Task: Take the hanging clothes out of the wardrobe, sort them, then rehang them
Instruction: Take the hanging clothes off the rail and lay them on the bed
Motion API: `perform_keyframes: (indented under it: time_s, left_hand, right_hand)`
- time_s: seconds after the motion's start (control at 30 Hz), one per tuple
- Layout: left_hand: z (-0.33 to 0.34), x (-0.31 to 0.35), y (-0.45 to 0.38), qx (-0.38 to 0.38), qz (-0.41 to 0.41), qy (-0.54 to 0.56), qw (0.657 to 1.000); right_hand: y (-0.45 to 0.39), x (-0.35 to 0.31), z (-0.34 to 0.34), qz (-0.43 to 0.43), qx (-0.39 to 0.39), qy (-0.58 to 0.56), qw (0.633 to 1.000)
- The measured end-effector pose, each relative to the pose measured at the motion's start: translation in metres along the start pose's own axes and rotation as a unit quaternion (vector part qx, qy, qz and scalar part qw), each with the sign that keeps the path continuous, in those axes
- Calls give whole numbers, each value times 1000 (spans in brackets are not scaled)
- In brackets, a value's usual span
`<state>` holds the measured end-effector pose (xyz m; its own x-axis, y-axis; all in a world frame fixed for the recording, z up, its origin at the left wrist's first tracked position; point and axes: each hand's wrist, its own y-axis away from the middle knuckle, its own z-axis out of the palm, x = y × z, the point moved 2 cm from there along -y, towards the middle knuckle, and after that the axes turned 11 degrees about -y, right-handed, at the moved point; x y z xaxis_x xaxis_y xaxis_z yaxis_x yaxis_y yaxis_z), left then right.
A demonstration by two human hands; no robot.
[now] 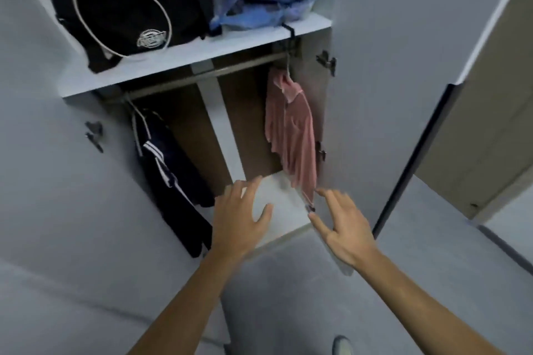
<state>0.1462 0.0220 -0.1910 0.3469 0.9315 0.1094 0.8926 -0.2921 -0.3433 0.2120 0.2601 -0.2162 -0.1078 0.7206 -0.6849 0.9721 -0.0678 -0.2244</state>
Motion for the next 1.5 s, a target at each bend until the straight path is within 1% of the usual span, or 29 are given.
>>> perform_keyframes:
  time_s: [0.1, 0.2, 0.33, 0.43, 0.57, 0.67, 0.87, 1.0, 1.17, 1.33, 1.5]
  left_hand:
    - [0, -40, -13, 9, -76, -14, 997]
    - [2, -66, -19, 24, -149, -21, 988]
    - [4, -89, -23, 34, -200, -45, 978]
    - [3, -106, -22, 32, -249, -62, 966]
    - [9, -139, -26, 27, -302, -78, 950]
    - [18, -176, -41, 31, -332, -64, 941]
    - [22, -225, -87, 37, -347, -29, 937]
    - [25, -253, -114, 18, -377, -8, 926]
    - [37, -272, -140, 3, -399, 6, 917]
    - [61, -287, -165, -23, -408, -5, 913]
    - [87, -304, -200, -22, -413, -45, 909]
  right_hand:
    - [-61, -2, 20, -65, -48, -9, 997]
    - [-116, -8, 38, -123, -94, -25, 988]
    - [-175, -22, 65, -197, -141, -45, 969]
    - [-210, -40, 93, -218, -184, -64, 956]
    - [-248, -68, 144, -276, -247, -81, 925]
    - [-280, -87, 182, -304, -275, -64, 910]
    - [-347, -113, 220, -328, -282, -24, 902]
    - [-389, -130, 245, -326, -285, -26, 901]
    - [-433, -153, 287, -342, -304, -46, 888]
    - [-471, -166, 336, -341, -332, -61, 877]
    - [-515, -171, 378, -331, -340, -68, 877]
